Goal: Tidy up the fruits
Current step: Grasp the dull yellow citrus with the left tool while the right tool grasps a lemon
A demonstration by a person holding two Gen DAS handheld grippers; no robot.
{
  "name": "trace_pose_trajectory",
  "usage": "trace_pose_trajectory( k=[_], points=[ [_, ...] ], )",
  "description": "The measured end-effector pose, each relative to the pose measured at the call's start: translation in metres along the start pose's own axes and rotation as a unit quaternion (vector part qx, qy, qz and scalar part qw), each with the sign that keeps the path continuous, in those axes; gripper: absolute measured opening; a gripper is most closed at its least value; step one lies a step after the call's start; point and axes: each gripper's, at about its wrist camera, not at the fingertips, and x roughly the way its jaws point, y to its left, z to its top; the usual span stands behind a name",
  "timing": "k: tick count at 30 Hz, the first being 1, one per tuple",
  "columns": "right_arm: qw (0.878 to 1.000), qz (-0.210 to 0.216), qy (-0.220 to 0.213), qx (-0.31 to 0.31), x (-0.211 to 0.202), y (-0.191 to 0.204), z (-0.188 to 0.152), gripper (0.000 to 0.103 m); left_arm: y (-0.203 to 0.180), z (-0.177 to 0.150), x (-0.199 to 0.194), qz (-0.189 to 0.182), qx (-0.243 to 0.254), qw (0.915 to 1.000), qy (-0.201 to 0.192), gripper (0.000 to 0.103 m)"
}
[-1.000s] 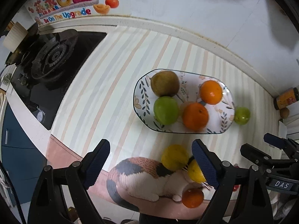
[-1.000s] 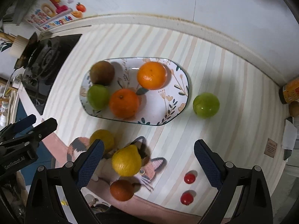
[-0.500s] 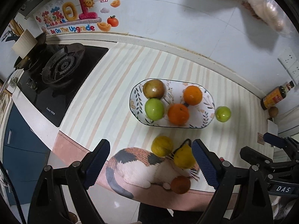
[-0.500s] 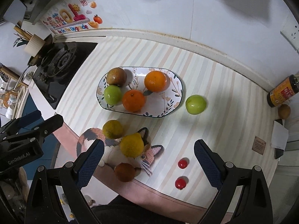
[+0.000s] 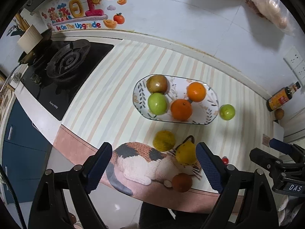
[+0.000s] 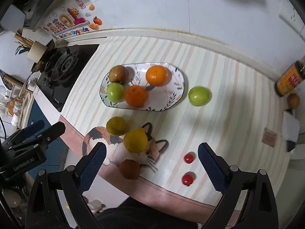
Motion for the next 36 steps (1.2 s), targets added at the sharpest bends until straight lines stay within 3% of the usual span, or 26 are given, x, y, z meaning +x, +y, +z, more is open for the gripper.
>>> trace_pose_trajectory(
  k=[3, 12, 16, 17, 20, 23, 29, 36],
  points=[
    [0.999, 0.015, 0.029, 0.018, 0.031, -0.007, -0.003, 0.099, 0.005, -0.002, 0.015, 0.017, -0.001, 0.9998, 0.011, 0.1],
    [0.987, 0.078, 0.106, 0.091, 0.137, -0.017, -0.012, 0.098, 0.027, -0.013, 0.073, 0.043, -0.027, 0.9964, 0.068, 0.1],
    [0.98, 0.098, 0.131, 0.111, 0.178, -0.015, -0.01, 0.094, 0.035, -0.017, 0.096, 0.037, -0.04, 0.9939, 0.096, 0.1],
    [0.978, 0.103, 0.139, 0.113, 0.186, -0.014, -0.01, 0.092, 0.036, -0.018, 0.101, 0.034, -0.044, 0.9932, 0.102, 0.1],
    [0.972, 0.13, 0.16, 0.116, 0.21, -0.009, -0.013, 0.068, 0.037, -0.017, 0.111, 0.028, -0.048, 0.9923, 0.111, 0.1],
    [0.976, 0.119, 0.153, 0.101, 0.21, -0.004, -0.017, 0.066, 0.033, -0.014, 0.115, 0.017, -0.038, 0.993, 0.11, 0.1],
    [0.987, 0.054, 0.134, 0.069, 0.189, -0.022, -0.025, 0.066, 0.0, -0.008, 0.128, 0.016, 0.054, 0.9934, 0.1, 0.1],
    [0.986, 0.039, 0.134, 0.09, 0.184, -0.05, -0.028, 0.066, -0.048, -0.012, 0.158, 0.021, 0.185, 0.9757, 0.116, 0.1]
  ],
)
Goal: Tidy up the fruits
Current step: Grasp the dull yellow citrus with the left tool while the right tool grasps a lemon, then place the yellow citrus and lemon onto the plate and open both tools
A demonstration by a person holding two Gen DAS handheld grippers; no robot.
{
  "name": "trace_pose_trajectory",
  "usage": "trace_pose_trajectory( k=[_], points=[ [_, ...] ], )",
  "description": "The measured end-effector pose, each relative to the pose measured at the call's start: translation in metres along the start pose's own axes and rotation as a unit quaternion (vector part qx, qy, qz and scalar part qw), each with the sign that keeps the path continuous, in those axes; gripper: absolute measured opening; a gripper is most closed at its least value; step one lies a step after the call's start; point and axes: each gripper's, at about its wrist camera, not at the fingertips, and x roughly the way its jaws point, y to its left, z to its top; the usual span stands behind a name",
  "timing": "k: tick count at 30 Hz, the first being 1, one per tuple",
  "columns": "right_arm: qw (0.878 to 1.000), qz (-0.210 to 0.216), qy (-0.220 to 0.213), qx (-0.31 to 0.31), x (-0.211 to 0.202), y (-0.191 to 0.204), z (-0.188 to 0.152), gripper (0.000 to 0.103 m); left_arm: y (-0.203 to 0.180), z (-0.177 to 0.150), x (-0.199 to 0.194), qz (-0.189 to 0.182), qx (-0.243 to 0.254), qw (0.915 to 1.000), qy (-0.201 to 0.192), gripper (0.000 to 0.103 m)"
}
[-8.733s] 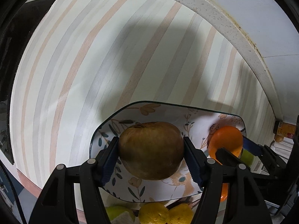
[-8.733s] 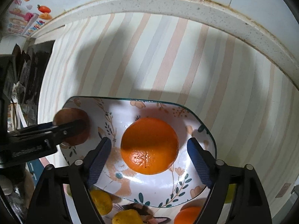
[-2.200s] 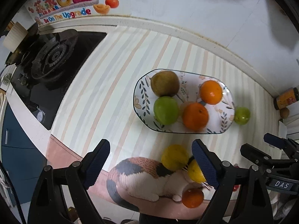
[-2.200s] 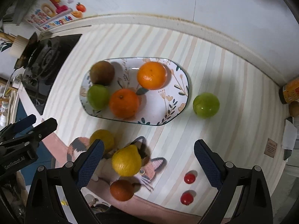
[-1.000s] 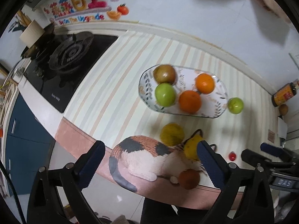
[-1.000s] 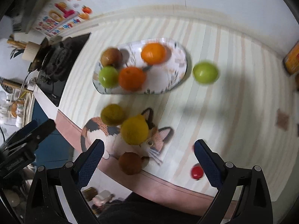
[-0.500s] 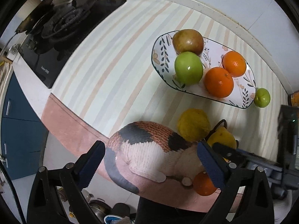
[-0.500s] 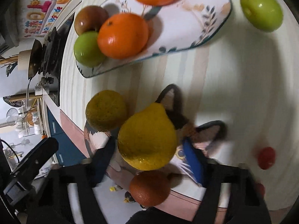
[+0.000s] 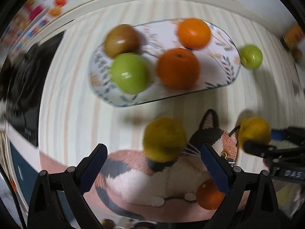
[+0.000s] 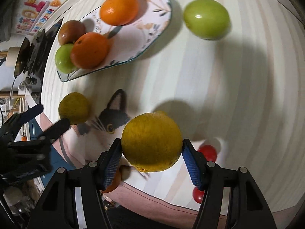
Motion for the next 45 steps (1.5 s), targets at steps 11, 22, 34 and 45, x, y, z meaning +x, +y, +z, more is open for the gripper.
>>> trace_pose_trajectory(
  k=[11, 22, 34, 45],
  points=[
    [1.0, 0.009, 0.001, 0.007, 0.001, -0.007, 0.003, 0.066, 0.01, 0.008, 0.023, -0.031, -0.027, 0.9991, 0.009, 0.054],
    [0.999, 0.026, -0.042, -0.002, -0.033, 0.013, 0.012, 0.066, 0.057, 0.011, -0.039, -0.085, -0.101, 0.9903, -0.042, 0.054],
    [0.995, -0.012, -0.103, -0.009, -0.066, 0.029, 0.108, 0.066, 0.043, 0.138, -0.067, -0.083, -0.041, 0.9936, -0.065, 0.054],
    [0.994, -0.057, -0.089, -0.023, -0.036, 0.024, 0.145, 0.066, 0.023, 0.2, 0.013, -0.053, 0.007, 0.9981, 0.031, 0.054]
  ],
)
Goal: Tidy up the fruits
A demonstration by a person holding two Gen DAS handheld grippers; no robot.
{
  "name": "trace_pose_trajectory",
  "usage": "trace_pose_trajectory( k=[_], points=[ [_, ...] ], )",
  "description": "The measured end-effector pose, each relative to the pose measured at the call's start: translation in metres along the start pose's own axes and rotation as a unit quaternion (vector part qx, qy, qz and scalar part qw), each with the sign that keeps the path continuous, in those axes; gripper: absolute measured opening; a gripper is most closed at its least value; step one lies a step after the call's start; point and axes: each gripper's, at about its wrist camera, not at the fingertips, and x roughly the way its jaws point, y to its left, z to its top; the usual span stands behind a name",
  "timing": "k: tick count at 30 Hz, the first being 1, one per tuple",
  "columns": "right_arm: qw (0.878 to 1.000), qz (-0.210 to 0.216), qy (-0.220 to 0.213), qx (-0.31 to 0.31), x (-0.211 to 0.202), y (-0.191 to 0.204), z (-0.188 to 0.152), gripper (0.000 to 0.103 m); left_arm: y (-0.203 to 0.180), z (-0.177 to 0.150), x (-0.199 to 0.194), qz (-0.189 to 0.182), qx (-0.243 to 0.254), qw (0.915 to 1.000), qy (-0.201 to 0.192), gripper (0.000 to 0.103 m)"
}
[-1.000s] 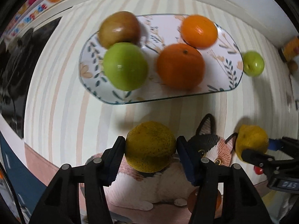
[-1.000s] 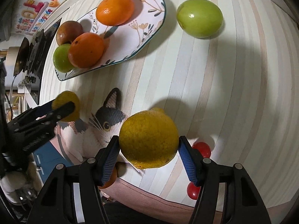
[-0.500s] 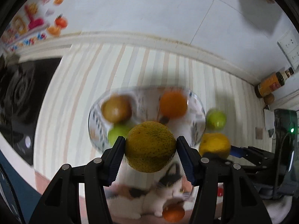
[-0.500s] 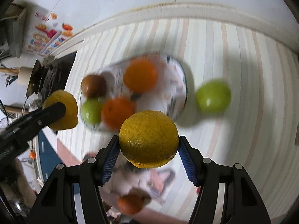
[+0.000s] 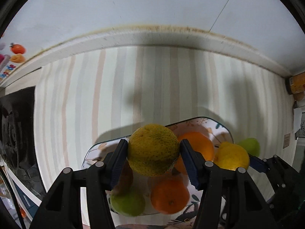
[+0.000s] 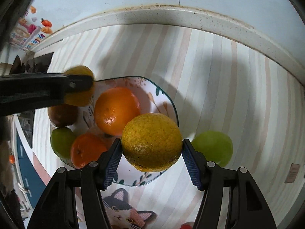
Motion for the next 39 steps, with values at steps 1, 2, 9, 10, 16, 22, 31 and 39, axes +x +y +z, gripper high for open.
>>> trace_pose_trajectory(
  k=[1, 2, 9, 10, 16, 22, 31, 39],
  points=[
    [1.0, 0.002, 0.0, -0.001, 0.001, -0.001, 0.0, 0.066, 0.0, 0.002, 0.004, 0.001, 0.0, 1.0, 0.006, 0.054],
    [1.0, 0.004, 0.002, -0.003, 0.001, -0.001, -0.001, 0.066, 0.001, 0.003, 0.008, 0.003, 0.0, 0.9999, 0.012, 0.054],
    [0.999, 0.037, 0.01, 0.007, 0.004, -0.013, -0.002, 0.066, 0.004, 0.003, 0.017, 0.004, 0.001, 0.9997, 0.024, 0.055],
    [0.999, 0.042, 0.011, 0.011, 0.004, -0.015, -0.001, 0.067, 0.005, 0.003, 0.018, 0.006, 0.0, 0.9997, 0.025, 0.055],
    [0.999, 0.039, 0.016, 0.017, 0.003, -0.017, -0.002, 0.075, 0.016, 0.002, 0.019, -0.003, -0.03, 0.999, 0.033, 0.055],
    [0.999, 0.04, 0.0, 0.036, -0.018, -0.023, -0.005, 0.095, 0.035, -0.008, -0.002, -0.011, -0.06, 0.9981, 0.007, 0.066],
    [1.0, -0.012, -0.012, 0.003, -0.048, -0.01, -0.032, 0.096, 0.031, -0.061, -0.05, -0.001, -0.094, 0.9945, -0.047, 0.094],
    [0.998, -0.043, -0.031, -0.045, -0.077, 0.013, -0.076, 0.097, 0.025, -0.132, -0.078, 0.007, -0.132, 0.9864, -0.098, 0.094]
  ],
)
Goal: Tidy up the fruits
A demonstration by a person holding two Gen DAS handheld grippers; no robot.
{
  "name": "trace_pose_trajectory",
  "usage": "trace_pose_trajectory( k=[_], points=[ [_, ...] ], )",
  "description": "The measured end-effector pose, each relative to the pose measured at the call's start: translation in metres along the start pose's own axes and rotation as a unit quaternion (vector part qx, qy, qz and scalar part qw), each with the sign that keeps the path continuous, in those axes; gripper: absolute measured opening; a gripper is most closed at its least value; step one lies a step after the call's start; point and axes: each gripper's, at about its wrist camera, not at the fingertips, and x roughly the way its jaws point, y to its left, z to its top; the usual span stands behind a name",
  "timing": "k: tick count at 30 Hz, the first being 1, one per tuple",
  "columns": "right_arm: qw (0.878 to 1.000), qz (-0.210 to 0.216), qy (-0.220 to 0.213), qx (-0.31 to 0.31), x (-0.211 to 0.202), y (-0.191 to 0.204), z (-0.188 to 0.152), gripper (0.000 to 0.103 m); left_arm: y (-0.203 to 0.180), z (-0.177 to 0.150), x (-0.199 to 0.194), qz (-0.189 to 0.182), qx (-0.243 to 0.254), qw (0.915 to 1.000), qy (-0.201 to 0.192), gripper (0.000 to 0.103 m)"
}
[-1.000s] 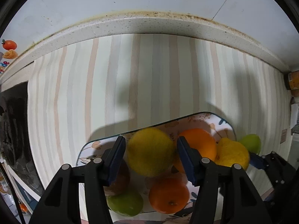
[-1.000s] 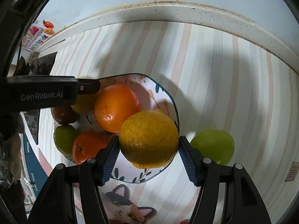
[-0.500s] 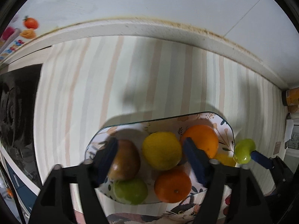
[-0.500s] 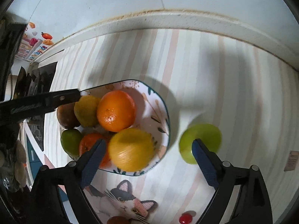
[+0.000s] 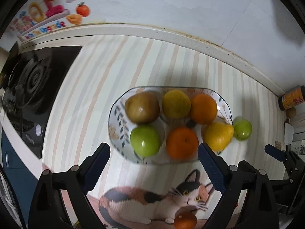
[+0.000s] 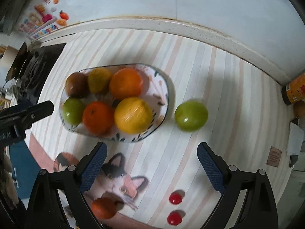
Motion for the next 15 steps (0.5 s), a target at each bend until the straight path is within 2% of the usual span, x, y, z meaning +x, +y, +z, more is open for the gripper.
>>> trace_pose_trajectory(
  k=[3, 9, 15],
  points=[
    [1.0, 0.007, -0.002, -0.007, -0.01, 0.007, -0.014, 0.097, 0.001, -0.022, -0.011, 0.016, -0.008, 0.9997, -0.014, 0.094],
    [0.999, 0.012, -0.021, -0.023, -0.038, 0.016, -0.036, 0.097, 0.001, -0.057, -0.036, 0.027, -0.018, 0.9987, -0.039, 0.094],
    [0.998, 0.01, -0.049, -0.044, -0.077, 0.023, -0.053, 0.097, 0.0, -0.082, -0.065, 0.021, -0.034, 0.9973, -0.061, 0.094]
  ],
)
